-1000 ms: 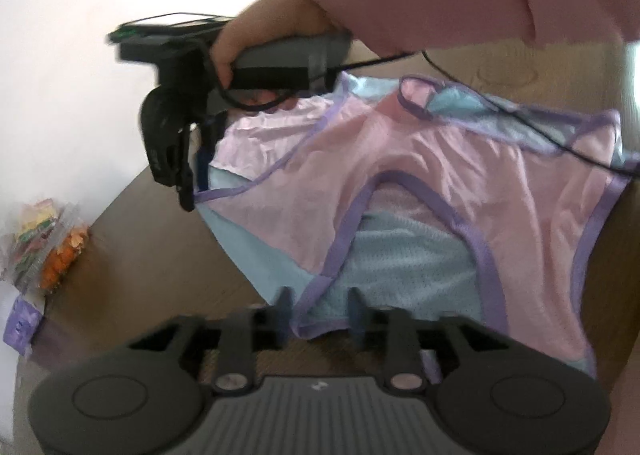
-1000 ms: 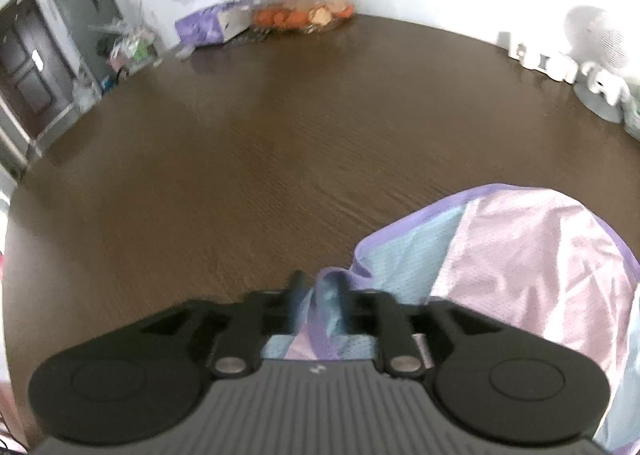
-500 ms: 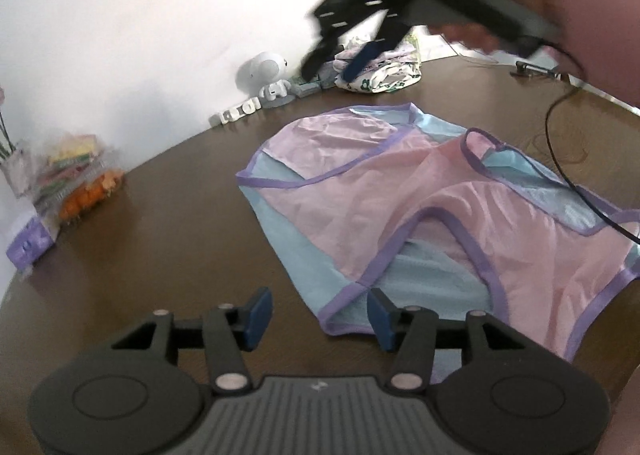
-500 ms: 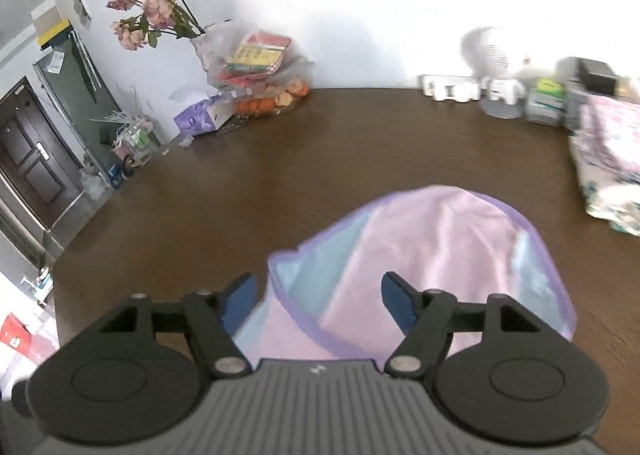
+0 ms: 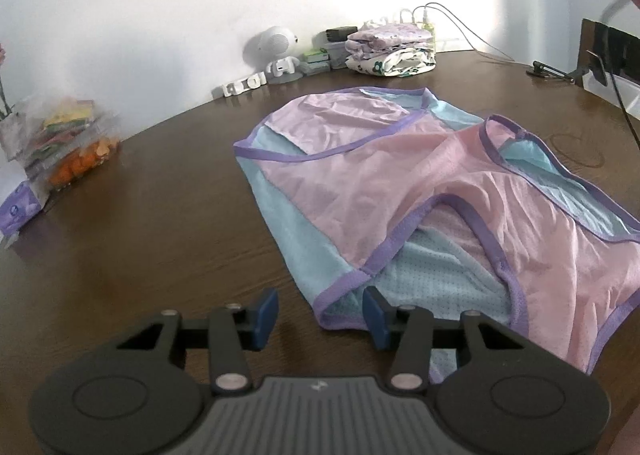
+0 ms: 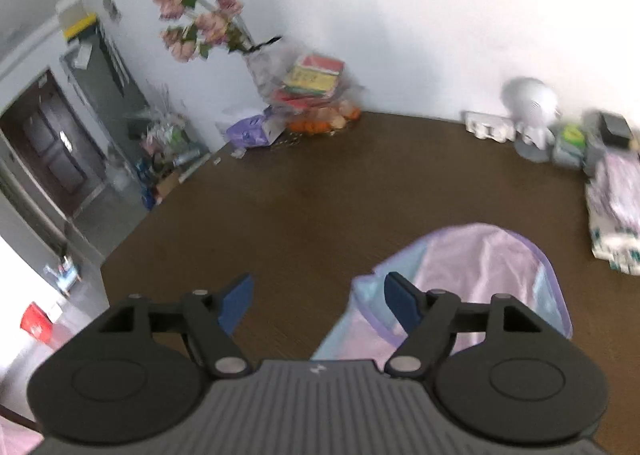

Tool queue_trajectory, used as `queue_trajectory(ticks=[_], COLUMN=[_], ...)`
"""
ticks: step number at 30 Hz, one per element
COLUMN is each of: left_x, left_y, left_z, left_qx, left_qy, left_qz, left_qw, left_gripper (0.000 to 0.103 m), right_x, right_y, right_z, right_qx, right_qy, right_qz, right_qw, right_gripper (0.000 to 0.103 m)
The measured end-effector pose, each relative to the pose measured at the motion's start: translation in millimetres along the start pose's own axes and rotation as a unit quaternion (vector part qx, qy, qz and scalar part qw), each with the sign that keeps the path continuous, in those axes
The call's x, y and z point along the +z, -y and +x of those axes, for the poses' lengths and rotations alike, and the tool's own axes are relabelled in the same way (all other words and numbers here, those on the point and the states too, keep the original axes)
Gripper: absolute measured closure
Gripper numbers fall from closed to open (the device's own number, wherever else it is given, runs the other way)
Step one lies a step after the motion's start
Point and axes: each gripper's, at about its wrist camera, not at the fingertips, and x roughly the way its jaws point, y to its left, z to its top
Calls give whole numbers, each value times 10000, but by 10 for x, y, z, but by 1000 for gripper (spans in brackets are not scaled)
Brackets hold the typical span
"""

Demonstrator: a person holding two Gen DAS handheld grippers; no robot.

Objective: Fold clothes

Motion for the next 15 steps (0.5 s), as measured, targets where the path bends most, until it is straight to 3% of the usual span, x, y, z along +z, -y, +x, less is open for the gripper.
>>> queue_trajectory(ticks=[4, 8, 11, 14, 15], left_x=[-23, -46, -64, -82, -88], left_y=[26, 56, 78, 100, 107], left_z=[5, 5, 5, 5, 5], left_qx=[-50, -102, -142, -181, -194], left_qy=[103, 217, 303, 389, 417], left_qz=[148, 314, 438, 562, 604], left_qw=[9998, 9992, 9985, 9975, 9971], left_gripper=[57, 70, 81, 91, 94], right_x=[160, 93, -30, -79, -89], right_y=[-228, -124, 12, 102, 117], right_z=[777, 1668, 2028, 2185, 2205], right_qx=[-381, -995, -1064, -1091, -1055], right_qy=[-579, -1176, -1420, -1490, -1478], right_qz=[-164, -87, 131, 212, 220], right_qw=[9975, 9880, 9840, 9826, 9831], right_gripper=[32, 49, 55, 72, 84])
